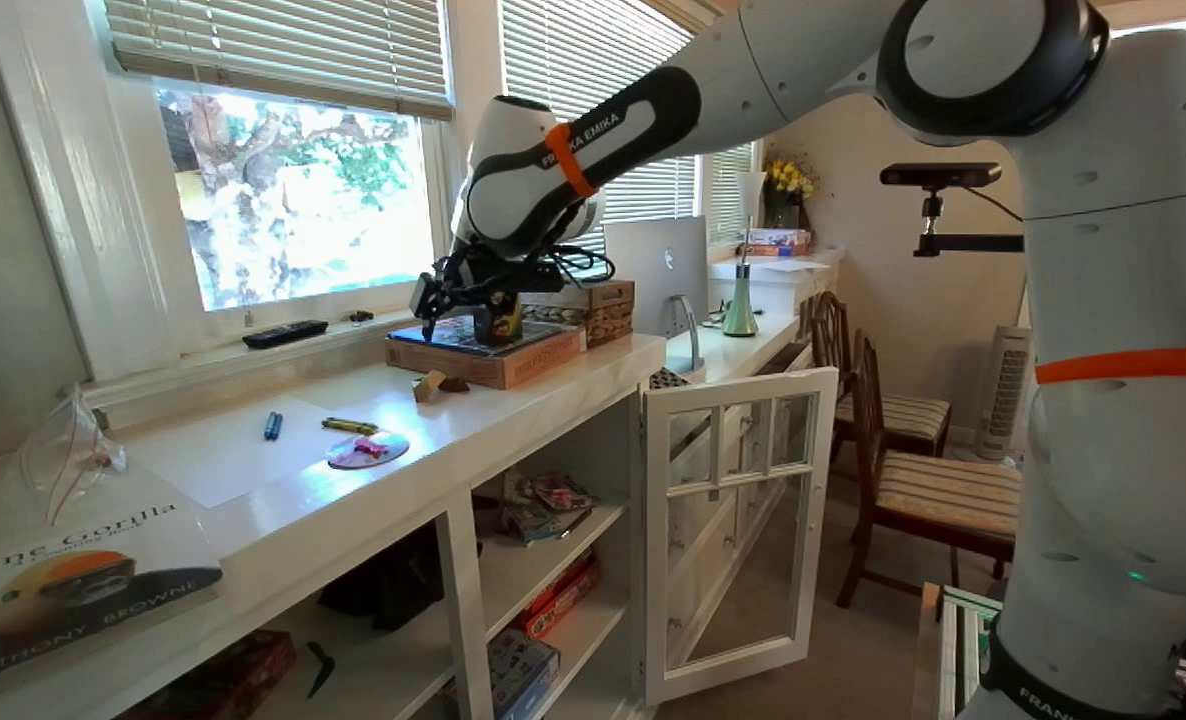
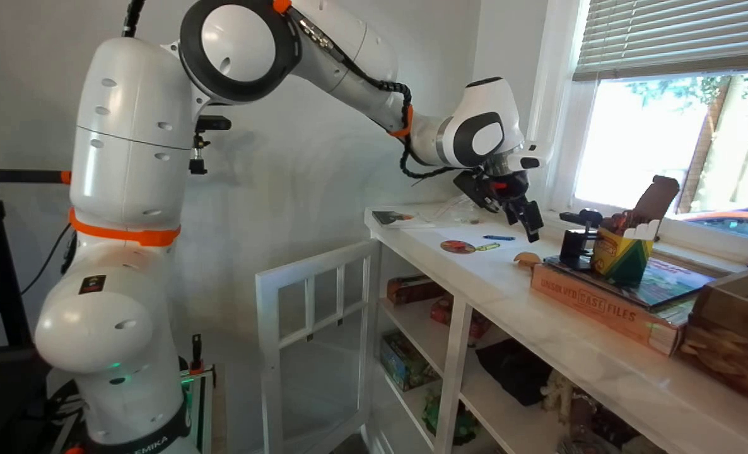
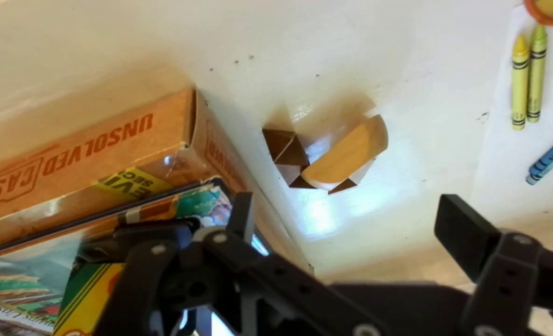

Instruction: Put the black object on the box, then move one wooden block to the left, then turn the hand of the clock to the left

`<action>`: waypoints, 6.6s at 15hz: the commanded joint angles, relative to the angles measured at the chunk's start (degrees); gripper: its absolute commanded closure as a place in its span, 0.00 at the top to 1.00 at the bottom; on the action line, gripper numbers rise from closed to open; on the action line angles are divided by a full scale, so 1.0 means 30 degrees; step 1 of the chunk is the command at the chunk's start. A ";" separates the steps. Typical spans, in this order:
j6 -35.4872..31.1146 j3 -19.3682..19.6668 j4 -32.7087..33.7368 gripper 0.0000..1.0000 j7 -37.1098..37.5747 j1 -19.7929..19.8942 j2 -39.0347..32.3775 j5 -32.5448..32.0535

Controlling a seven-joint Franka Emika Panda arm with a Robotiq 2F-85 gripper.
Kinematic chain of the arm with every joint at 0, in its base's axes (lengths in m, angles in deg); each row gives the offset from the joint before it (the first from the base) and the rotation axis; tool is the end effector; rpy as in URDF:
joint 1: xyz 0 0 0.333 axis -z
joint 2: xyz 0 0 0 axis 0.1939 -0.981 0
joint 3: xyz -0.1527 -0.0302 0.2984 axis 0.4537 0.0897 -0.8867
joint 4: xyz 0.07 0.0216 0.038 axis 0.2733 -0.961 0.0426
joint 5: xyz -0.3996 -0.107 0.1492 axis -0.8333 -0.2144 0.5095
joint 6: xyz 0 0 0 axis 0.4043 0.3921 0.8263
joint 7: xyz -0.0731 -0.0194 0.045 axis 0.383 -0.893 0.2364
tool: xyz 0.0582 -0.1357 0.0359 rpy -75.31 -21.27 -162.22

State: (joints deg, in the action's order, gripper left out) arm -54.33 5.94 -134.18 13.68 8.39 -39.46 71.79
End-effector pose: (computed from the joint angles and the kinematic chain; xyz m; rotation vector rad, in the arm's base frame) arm 0.7293 0.0262 0.4552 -2.9525 0.4717 -0.7963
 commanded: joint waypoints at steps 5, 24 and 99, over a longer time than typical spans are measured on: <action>0.0579 0.0183 0.1037 1.00 0.1025 -0.0346 -0.1432 0.0905; -0.2388 0.1488 0.1841 0.58 0.3831 -0.1453 -0.3694 0.0120; 0.1975 -0.1344 -0.0396 0.07 -0.1451 -0.1268 -0.0930 0.3976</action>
State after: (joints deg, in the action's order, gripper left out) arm -51.09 1.38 -136.76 6.36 4.92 -41.69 83.75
